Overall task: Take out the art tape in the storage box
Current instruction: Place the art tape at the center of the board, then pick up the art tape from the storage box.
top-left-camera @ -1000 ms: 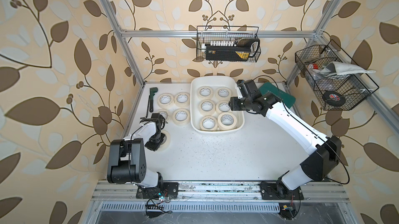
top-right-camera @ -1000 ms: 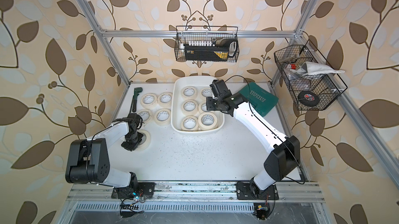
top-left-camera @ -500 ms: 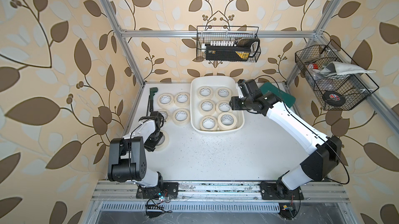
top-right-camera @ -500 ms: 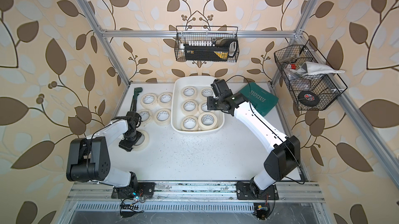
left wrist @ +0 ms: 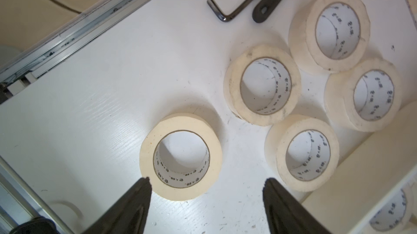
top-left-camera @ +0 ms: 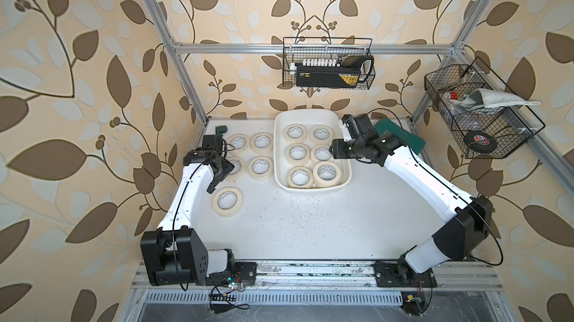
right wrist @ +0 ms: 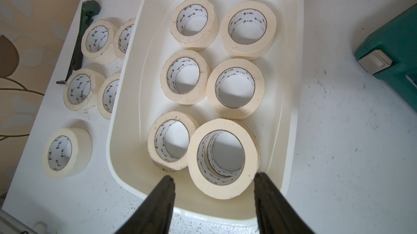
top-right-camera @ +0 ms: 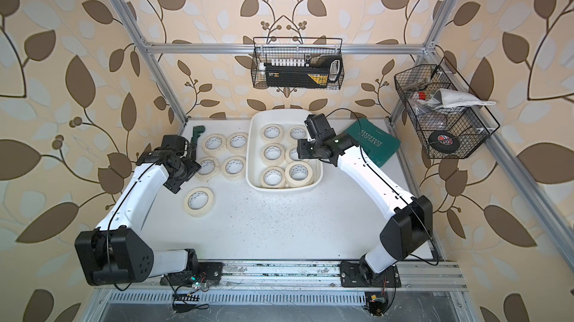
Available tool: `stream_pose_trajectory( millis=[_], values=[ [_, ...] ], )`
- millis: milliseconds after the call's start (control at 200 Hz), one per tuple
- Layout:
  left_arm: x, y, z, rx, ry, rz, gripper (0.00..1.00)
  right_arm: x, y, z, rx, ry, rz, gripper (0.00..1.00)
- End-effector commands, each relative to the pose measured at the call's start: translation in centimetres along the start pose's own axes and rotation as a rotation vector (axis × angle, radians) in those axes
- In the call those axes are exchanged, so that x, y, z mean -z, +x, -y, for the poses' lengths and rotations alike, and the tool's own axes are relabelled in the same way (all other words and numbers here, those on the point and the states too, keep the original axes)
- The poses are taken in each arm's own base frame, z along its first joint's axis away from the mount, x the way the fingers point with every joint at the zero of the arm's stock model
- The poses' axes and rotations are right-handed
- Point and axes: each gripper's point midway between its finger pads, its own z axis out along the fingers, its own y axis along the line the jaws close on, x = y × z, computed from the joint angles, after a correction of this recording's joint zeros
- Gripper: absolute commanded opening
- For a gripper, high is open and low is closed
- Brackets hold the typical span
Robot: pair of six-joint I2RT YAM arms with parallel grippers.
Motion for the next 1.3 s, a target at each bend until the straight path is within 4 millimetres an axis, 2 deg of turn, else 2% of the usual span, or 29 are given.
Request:
stream_pose_trajectory(
  millis=[0,160,215,395,520,805,1095,1295],
  values=[
    [2.0,1.5,2.2,-0.151,0.079,-0.052,0.87,0.1,-0.2,-0.3,0.057,-0.039,-0.019,0.61],
    [2.7,3.2,4.8,-0.286,0.118,-0.075,0.94,-1.7,1.0,0.4,0.120,-0.023,-0.128,0.61],
    [2.7,3.8,5.7,-0.322,0.152,-0.086,0.95,-2.2,1.3,1.2,0.136,0.011,-0.149,0.62],
    [3.0,6.0,8.6,-0.413,0.308,-0.137,0.99,-4.2,3.1,2.1,0.143,-0.029,-0.220,0.64],
    [3.5,7.2,10.0,-0.475,0.346,-0.154,0.99,-5.2,3.8,2.7,0.150,-0.026,-0.231,0.65],
    [3.2,8.7,10.6,-0.517,0.356,-0.193,0.99,-7.7,6.1,3.6,0.157,0.005,-0.324,0.65],
    [3.4,9.5,11.3,-0.519,0.376,-0.221,0.99,-9.8,7.4,3.8,0.151,-0.004,-0.363,0.65],
    [3.3,9.8,11.3,-0.510,0.371,-0.226,0.99,-11.2,8.3,4.4,0.151,0.026,-0.398,0.58]
  ],
)
